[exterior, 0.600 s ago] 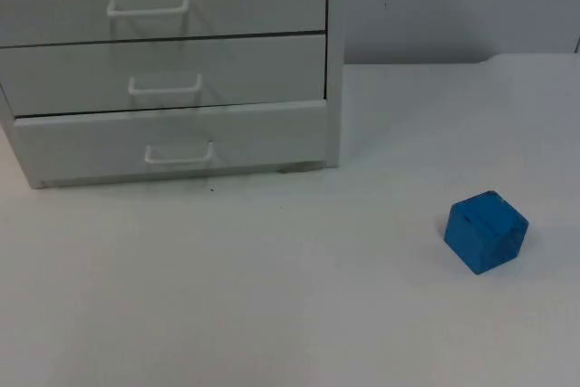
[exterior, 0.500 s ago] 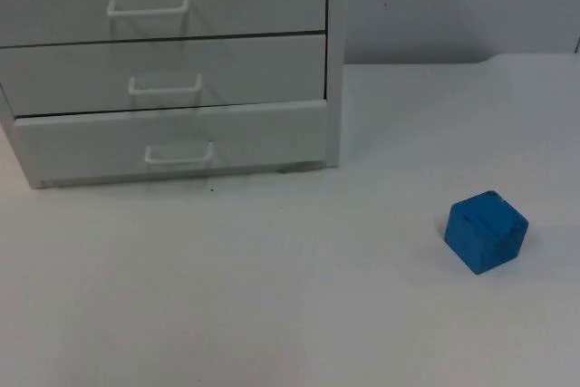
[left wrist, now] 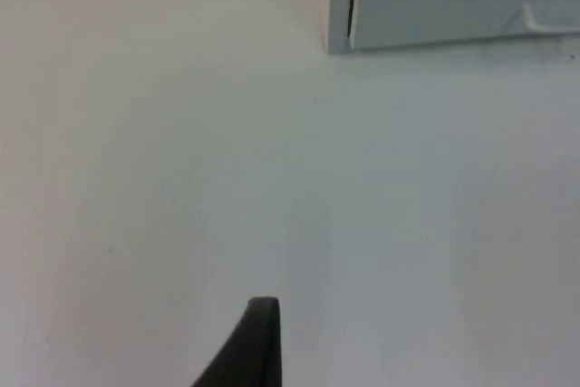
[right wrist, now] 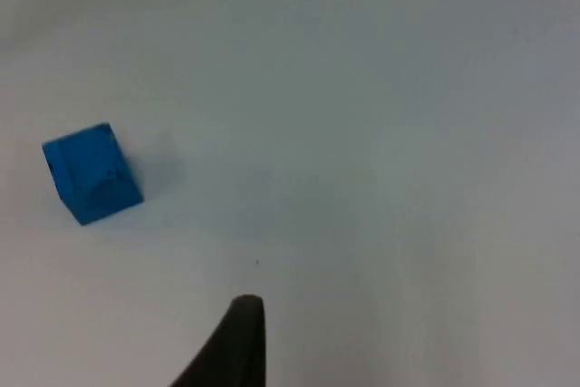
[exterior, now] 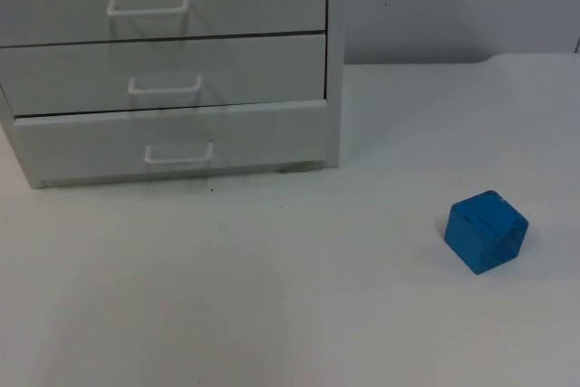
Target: Open the drawer with the left hand, place the block into the drawer with the right hand, then close the drawer with the left hand.
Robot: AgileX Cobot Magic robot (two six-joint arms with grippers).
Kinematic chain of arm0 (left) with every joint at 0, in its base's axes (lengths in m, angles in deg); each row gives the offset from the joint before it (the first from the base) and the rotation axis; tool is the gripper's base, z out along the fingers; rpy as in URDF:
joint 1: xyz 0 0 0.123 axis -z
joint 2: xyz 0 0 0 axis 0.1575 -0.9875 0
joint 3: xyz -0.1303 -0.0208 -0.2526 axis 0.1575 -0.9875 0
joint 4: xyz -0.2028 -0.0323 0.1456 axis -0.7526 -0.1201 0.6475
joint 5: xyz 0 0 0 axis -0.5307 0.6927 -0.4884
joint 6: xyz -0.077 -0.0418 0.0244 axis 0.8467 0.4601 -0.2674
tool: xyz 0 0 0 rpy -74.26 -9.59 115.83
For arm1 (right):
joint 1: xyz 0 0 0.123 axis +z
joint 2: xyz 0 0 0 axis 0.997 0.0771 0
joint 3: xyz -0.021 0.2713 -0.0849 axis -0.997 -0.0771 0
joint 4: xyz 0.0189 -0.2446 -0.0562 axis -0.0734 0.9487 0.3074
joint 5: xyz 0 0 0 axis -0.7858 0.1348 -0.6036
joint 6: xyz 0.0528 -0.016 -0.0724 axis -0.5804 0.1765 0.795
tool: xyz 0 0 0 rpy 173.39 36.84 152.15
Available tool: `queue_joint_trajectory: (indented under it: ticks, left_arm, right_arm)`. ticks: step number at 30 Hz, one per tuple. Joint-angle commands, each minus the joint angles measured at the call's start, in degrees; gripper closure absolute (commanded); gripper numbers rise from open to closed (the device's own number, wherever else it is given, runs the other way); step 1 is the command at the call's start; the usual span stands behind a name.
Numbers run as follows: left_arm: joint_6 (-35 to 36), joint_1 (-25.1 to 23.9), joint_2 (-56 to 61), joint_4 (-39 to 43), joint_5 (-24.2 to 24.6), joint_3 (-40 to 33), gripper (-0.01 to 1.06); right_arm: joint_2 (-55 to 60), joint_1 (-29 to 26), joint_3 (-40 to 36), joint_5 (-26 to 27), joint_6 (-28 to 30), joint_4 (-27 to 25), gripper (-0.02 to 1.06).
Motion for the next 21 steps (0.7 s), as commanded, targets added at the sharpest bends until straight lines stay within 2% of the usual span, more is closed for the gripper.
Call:
queue_joint_trajectory:
  ticks: [1,8,16,19,21]
  left_arm:
    - [0.0,0.0,-4.6,-1.0,-2.8,0.1,0.05]
    - [-0.4,0.0,-14.4,-2.2,-5.2,0.1,0.05]
    - [-3.1,0.0,-15.9,-4.3,-4.1,0.1,0.05]
    - [-4.6,0.0,-16.0,-6.4,-3.9,0.3,0.05]
    - [-8.4,0.0,-17.5,-10.7,-2.7,1.1,0.05]
  right_arm:
    - [5.3,-0.3,0.3,1.4,0.0,-1.0,0.0]
    - [18.4,-0.3,0.3,1.5,0.0,-2.9,0.0]
    - [21.4,-0.3,0.3,1.8,0.0,-3.2,0.0]
    - [21.4,-0.3,0.3,2.5,0.0,-3.2,0.0]
    - [21.4,-0.3,0.3,2.9,0.0,-3.4,0.0]
